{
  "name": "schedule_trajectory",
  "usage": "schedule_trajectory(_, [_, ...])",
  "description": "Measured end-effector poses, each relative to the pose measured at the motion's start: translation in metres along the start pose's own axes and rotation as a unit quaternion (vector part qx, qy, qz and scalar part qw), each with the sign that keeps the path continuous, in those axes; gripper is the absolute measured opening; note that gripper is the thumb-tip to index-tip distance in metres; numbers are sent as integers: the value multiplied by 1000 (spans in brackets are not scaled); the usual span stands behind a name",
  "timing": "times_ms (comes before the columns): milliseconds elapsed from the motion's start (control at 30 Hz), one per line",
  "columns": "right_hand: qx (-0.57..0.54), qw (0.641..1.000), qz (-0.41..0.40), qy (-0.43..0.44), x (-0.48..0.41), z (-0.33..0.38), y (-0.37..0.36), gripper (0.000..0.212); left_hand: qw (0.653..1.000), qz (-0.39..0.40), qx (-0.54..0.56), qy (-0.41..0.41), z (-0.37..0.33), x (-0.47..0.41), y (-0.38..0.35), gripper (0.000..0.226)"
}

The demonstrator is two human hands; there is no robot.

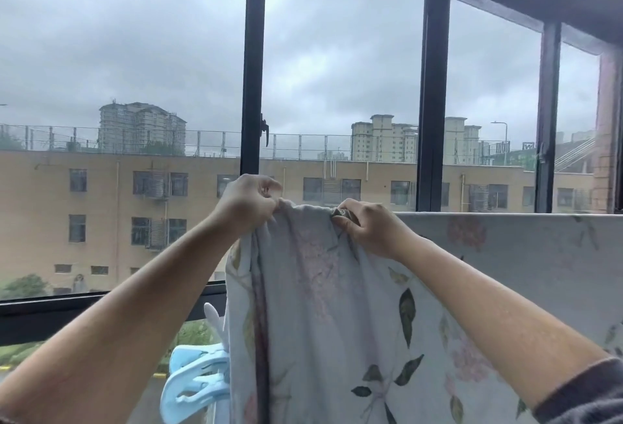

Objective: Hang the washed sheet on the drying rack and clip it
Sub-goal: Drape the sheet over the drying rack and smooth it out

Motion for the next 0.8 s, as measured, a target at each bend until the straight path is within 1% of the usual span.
schedule_trajectory(33, [-3,1000,0,2,0,0,0,32,996,-26,85,16,-1,-3,-3,24])
schedule_trajectory(67, [-9,1000,2,3,1,0,1,31,980,-58,183,41,-2,-6,-4,23])
schedule_trajectory(100, [-18,1000,6,4,2,1,2,31,955,-103,267,79,-2,-9,-2,22])
schedule_trajectory(133, [-27,1000,10,3,3,1,4,33,926,-157,319,127,1,-13,1,20])
schedule_trajectory(167, [-33,999,13,2,4,1,6,36,907,-197,328,174,8,-15,6,19])
schedule_trajectory(200, [-36,999,15,1,5,0,8,37,910,-209,293,206,17,-18,10,19])
schedule_trajectory(233, [-39,999,17,0,5,-1,9,38,931,-186,224,219,28,-20,13,19])
schedule_trajectory(267, [-41,999,22,0,6,-2,10,38,959,-120,144,214,33,-18,15,24])
schedule_trajectory(300, [-41,999,28,3,6,-3,10,39,974,-32,78,210,36,-14,13,36])
schedule_trajectory(333, [-37,999,35,8,5,-3,9,39,977,46,45,203,36,-9,10,46])
schedule_trajectory(367, [-31,999,39,10,4,-3,10,39,978,78,49,188,37,-6,6,48])
schedule_trajectory(400, [-28,999,40,7,3,-5,10,40,981,60,72,169,36,-5,5,43])
schedule_trajectory(433, [-29,999,41,1,3,-6,11,40,981,2,116,155,37,-7,7,35])
schedule_trajectory(467, [-32,998,45,-6,2,-8,12,39,971,-79,170,149,39,-7,13,31])
schedule_trajectory(500, [-35,998,49,-9,2,-9,13,39,949,-163,222,153,46,-11,20,29])
schedule_trajectory(533, [-38,998,54,-9,1,-9,13,39,924,-232,257,160,54,-13,27,30])
schedule_trajectory(567, [-39,998,56,-7,1,-9,12,41,914,-263,257,173,62,-15,31,30])
schedule_trajectory(600, [-38,998,57,-6,0,-8,11,42,916,-261,240,186,67,-15,34,29])
schedule_trajectory(700, [-48,997,60,-7,-2,-4,9,37,945,-166,141,244,91,-6,28,26])
schedule_trajectory(767, [-77,995,61,-15,-4,-6,9,31,954,-112,85,264,107,3,25,21])
schedule_trajectory(800, [-92,994,58,-24,-4,-8,11,29,955,-93,78,269,111,6,24,18])
Point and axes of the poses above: each hand's wrist, its own x-axis away from the middle knuckle, its own y-axis out of the back of the hand, z = x × y, the point moved 1 cm from there along -x, towards the middle knuckle, and after that the axes turned 4 degrees about -y, right-handed, at the moved point
